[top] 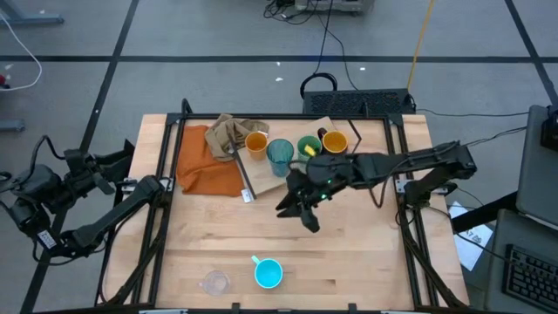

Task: Stack small to large cups/mugs on shelf
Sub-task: Put the blue mug on the shelf

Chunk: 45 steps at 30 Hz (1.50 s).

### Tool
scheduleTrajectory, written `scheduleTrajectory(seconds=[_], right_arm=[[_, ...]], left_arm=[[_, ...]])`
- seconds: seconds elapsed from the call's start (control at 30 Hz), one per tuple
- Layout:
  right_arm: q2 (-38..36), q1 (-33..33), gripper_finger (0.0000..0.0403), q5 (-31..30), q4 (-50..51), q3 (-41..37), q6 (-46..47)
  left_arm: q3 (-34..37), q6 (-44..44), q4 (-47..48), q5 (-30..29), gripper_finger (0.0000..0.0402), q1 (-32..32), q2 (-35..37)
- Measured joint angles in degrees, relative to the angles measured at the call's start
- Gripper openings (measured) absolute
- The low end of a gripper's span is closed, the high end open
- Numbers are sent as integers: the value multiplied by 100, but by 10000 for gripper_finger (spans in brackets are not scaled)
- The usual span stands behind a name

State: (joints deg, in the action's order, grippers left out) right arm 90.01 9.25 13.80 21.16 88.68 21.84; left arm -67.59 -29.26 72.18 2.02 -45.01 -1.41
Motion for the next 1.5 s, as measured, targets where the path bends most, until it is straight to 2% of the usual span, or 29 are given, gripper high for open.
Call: scheduleTrajectory(seconds=[0.17, 0.37, 0.47, 0.7, 1.1, 1.3, 1.5], right_arm=[[419, 190, 96, 100, -185, 0, 257], [991, 267, 96, 1084, -491, -2, 560], [1112, 212, 96, 1339, -527, -4, 652], [986, 161, 96, 1343, -745, -4, 734], [757, -345, 96, 1333, -852, -4, 10], [757, -367, 96, 1335, -1277, -4, -153], [759, -335, 96, 1329, -2168, -4, 736]], left_arm=[[-2, -94, 2, -2, 244, -2, 0], [-2, -106, 4, -4, 243, -2, 0], [-2, -89, 37, -7, 243, 0, 0], [-2, -104, 164, -38, 243, 0, 0], [-2, -231, 138, -59, 244, 0, 0], [-2, -234, 138, -354, 244, 0, 0], [-2, 159, 138, -226, 243, 0, 0]])
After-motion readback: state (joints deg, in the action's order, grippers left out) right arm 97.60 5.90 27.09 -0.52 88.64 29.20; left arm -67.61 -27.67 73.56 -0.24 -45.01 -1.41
